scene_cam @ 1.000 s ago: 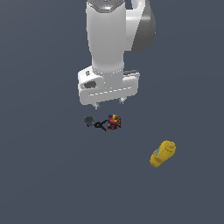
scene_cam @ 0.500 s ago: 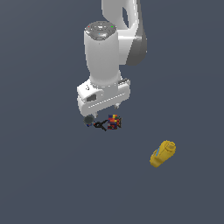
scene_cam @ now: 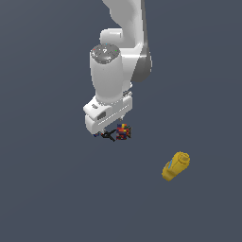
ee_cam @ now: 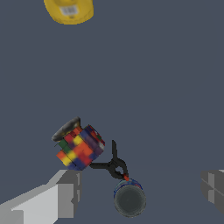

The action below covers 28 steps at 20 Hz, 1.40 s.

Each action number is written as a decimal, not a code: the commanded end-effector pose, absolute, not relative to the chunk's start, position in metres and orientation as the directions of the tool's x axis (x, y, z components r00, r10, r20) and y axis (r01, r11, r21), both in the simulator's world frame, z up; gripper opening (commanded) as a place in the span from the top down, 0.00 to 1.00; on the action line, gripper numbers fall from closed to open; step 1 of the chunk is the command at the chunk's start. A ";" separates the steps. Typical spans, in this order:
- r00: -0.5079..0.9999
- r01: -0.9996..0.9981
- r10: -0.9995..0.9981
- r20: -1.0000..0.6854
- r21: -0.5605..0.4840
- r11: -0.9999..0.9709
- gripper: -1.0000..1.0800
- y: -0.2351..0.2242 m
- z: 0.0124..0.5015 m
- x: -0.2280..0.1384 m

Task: Pick up a designated object from a clutter of objects.

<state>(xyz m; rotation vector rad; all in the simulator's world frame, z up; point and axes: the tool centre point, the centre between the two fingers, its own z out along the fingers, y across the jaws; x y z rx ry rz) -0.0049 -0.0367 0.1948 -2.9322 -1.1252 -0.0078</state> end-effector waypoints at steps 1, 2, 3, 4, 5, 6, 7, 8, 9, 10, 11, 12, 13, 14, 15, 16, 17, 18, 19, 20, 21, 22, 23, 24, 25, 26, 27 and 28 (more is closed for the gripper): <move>0.702 0.712 0.712 0.005 0.002 -0.702 0.04 -0.040 0.184 -0.008; 0.685 0.728 0.728 0.004 0.002 -0.685 0.04 -0.041 0.180 -0.009; 0.668 0.744 0.744 0.004 0.002 -0.668 0.04 -0.042 0.176 -0.010; 0.650 0.760 0.760 0.004 0.002 -0.650 0.04 -0.043 0.172 -0.012; 0.633 0.774 0.774 0.004 0.002 -0.633 0.04 -0.045 0.168 -0.013; 0.614 0.789 0.789 0.003 0.002 -0.614 0.04 -0.046 0.164 -0.014; 0.596 0.803 0.803 0.003 0.002 -0.596 0.04 -0.047 0.160 -0.016; 0.577 0.817 0.817 0.003 0.002 -0.577 0.04 -0.048 0.156 -0.017; 0.558 0.830 0.830 0.003 0.002 -0.558 0.04 -0.049 0.152 -0.019; 0.538 0.843 0.843 0.002 0.002 -0.538 0.04 -0.050 0.148 -0.020; 0.518 0.855 0.855 0.002 0.002 -0.518 0.04 -0.051 0.144 -0.022; 0.498 0.867 0.867 0.002 0.002 -0.498 0.04 -0.053 0.140 -0.023; 0.478 0.878 0.878 0.002 0.002 -0.478 0.04 -0.054 0.136 -0.025; 0.457 0.889 0.889 0.002 0.002 -0.457 0.04 -0.055 0.132 -0.027; 0.436 0.900 0.900 0.001 0.002 -0.436 0.04 -0.056 0.128 -0.029; 0.415 0.910 0.910 0.001 0.002 -0.415 0.04 -0.057 0.125 -0.030; 0.394 0.919 0.919 0.001 0.002 -0.394 0.04 -0.058 0.121 -0.032; 0.372 0.928 0.928 0.001 0.002 -0.372 0.04 -0.059 0.117 -0.034; 0.350 0.937 0.937 0.001 0.002 -0.350 0.04 -0.060 0.113 -0.036; 0.328 0.945 0.945 0.001 0.002 -0.328 0.04 -0.061 0.110 -0.038; 0.306 0.952 0.952 0.001 0.002 -0.306 0.04 -0.062 0.106 -0.040; 0.284 0.959 0.959 0.000 0.001 -0.284 0.04 -0.063 0.102 -0.042; 0.261 0.965 0.965 0.000 0.001 -0.261 0.04 -0.064 0.099 -0.044; 0.239 0.971 0.971 0.000 0.001 -0.239 0.04 -0.065 0.095 -0.046; 0.217 0.976 0.976 0.000 0.001 -0.217 0.04 -0.066 0.092 -0.048; 0.197 0.980 0.980 0.000 0.001 -0.197 0.04 -0.066 0.089 -0.050; 0.178 0.984 0.984 0.000 0.001 -0.178 0.04 -0.067 0.086 -0.052; 0.159 0.987 0.987 0.000 0.001 -0.159 0.04 -0.068 0.083 -0.054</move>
